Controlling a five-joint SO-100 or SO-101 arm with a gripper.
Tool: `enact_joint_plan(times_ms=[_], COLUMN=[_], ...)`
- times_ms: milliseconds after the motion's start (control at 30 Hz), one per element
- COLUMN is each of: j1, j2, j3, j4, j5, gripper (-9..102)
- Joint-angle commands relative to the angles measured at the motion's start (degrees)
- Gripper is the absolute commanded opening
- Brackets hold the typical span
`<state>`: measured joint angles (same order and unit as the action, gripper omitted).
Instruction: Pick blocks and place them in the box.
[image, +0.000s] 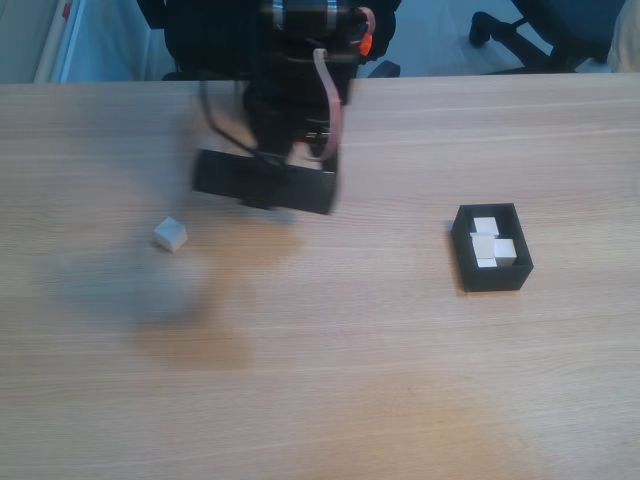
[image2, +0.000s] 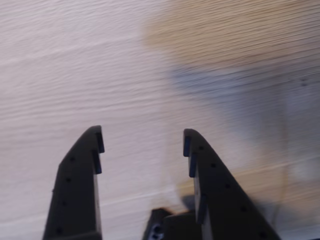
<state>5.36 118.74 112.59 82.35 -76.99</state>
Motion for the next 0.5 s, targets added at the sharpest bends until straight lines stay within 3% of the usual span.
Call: enact_joint_plan(times_ms=[0,233,467], j1=[7.82,22.85,31.46], j2=[2.64,-0.70,-8.00], j3=[0.70,3.60,2.81], j4=[-2.29,-10.37,-19.69], j5=[-5.89,-13.89,-18.37], gripper=[18,18,19])
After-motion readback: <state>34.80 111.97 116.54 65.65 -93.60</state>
